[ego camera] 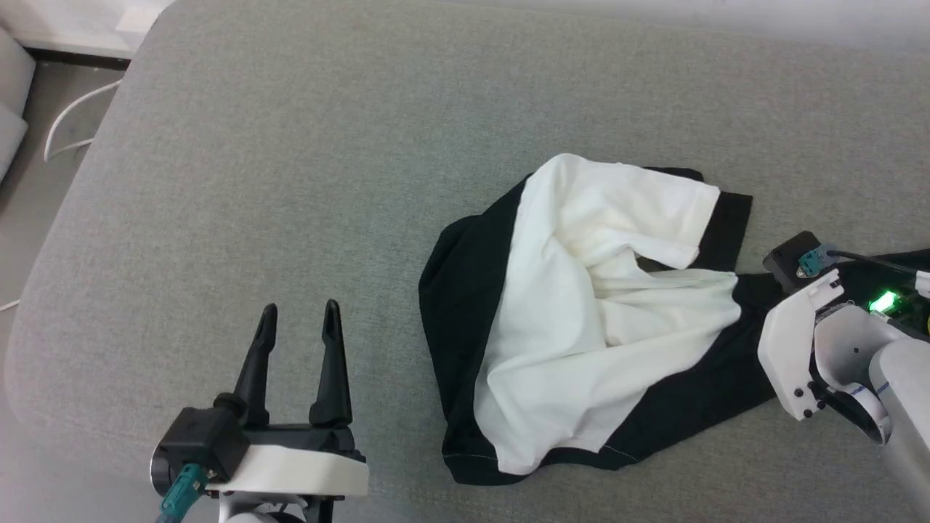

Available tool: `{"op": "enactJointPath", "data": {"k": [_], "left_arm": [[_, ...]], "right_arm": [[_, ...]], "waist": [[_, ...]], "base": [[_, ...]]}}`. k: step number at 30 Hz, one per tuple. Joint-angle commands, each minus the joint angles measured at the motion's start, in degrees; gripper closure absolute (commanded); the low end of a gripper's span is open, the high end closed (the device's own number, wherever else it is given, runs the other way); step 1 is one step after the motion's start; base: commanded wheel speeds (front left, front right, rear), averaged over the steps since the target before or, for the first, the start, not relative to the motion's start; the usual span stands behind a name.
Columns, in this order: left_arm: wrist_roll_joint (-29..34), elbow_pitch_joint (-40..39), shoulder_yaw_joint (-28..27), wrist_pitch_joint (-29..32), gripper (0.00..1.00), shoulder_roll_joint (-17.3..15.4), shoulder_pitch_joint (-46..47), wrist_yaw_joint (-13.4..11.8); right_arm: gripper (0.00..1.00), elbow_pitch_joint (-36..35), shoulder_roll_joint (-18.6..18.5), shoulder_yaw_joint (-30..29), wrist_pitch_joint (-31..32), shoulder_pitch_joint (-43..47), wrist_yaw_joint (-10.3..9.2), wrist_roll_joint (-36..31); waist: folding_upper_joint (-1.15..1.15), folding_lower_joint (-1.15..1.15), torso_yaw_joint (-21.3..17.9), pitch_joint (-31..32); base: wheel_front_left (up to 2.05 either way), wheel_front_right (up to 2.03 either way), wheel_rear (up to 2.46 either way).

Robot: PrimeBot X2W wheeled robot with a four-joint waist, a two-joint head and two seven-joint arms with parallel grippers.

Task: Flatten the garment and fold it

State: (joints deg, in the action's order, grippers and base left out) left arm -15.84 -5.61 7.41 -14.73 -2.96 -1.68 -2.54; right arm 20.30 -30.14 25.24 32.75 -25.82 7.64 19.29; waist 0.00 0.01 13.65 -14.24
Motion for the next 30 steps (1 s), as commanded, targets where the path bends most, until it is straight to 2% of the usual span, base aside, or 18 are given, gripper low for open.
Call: {"op": "enactJointPath", "data": {"k": [1, 5, 9, 15, 18, 21, 22, 23, 24, 27, 30], "left_arm": [[-0.2, 0.19, -0.22, -0.27, 0.0, 0.08, 0.44, 0.28], [-0.22, 0.56, -0.14, -0.27, 0.0, 0.08, -0.55, 0.44], [-0.25, 0.77, 0.16, -0.27, 0.0, 0.08, -1.61, 0.46], [-0.06, 0.86, 0.3, -0.27, 0.0, 0.08, -3.13, 0.65], [0.04, 0.91, 0.06, -0.27, 0.0, 0.08, -3.75, 0.9], [0.44, 1.15, -0.13, -0.27, 0.0, 0.08, -4.04, 1.26], [0.51, 1.2, -0.18, -0.27, 0.0, 0.08, -4.04, 1.36], [0.57, 1.26, -0.22, -0.27, 0.0, 0.08, -4.04, 1.47], [0.63, 1.32, -0.3, -0.27, 0.0, 0.08, -4.05, 1.56], [0.84, 1.51, -0.6, -0.27, 0.0, 0.08, -4.24, 1.78], [0.84, 1.67, -0.73, -0.27, 0.0, 0.08, -4.59, 1.81]], "right_arm": [[1.0, 1.91, 0.04, 0.19, -0.39, 0.26, -0.15, 0.16], [1.0, 1.52, -0.38, -2.77, -3.18, -1.87, -0.15, 0.94], [1.0, 1.43, -2.65, -8.55, -4.78, -1.92, -0.15, 0.39], [1.0, 2.97, -6.72, -17.44, -1.77, 5.85, -0.15, -0.97], [1.0, 3.87, -6.67, -21.8, -1.31, 11.51, -0.15, -1.66], [1.0, 5.08, -4.18, -25.98, -3.17, 15.48, -0.15, -3.24], [0.95, 5.45, -2.91, -27.27, -4.31, 16.17, -0.15, -4.01], [0.25, 5.57, -1.76, -28.1, -5.59, 16.64, -0.15, -5.0], [0.0, 5.62, -0.55, -28.91, -6.72, 16.79, -0.15, -5.86], [0.0, 5.07, 2.74, -30.3, -8.8, 16.2, -0.15, -7.47], [0.0, 2.26, 3.34, -29.09, -8.06, 14.59, -0.15, -7.49]], "waist": [[0.0, -0.01, -1.23, 1.17], [0.0, -0.01, -3.08, 3.5], [0.0, -0.01, -4.21, 5.66], [0.0, -0.01, -4.57, 7.25], [0.0, -0.01, -4.49, 7.52], [0.0, -0.01, -4.45, 7.6], [0.0, -0.01, -4.45, 7.69], [0.0, -0.01, -4.46, 7.81], [0.0, -0.01, -4.52, 7.96], [0.0, -0.01, -4.91, 8.43], [0.0, -0.01, -5.5, 9.02]], "base": [[0.0, 0.0, 0.0], [0.0, 0.0, 0.0], [0.0, 0.0, 0.0], [0.0, 0.0, 0.0], [0.0, 0.0, 0.0], [0.0, 0.0, 0.0], [0.0, 0.0, 0.0], [0.0, 0.0, 0.0], [0.0, 0.0, 0.0], [0.0, 0.0, 0.0], [0.0, 0.0, 0.0]]}}
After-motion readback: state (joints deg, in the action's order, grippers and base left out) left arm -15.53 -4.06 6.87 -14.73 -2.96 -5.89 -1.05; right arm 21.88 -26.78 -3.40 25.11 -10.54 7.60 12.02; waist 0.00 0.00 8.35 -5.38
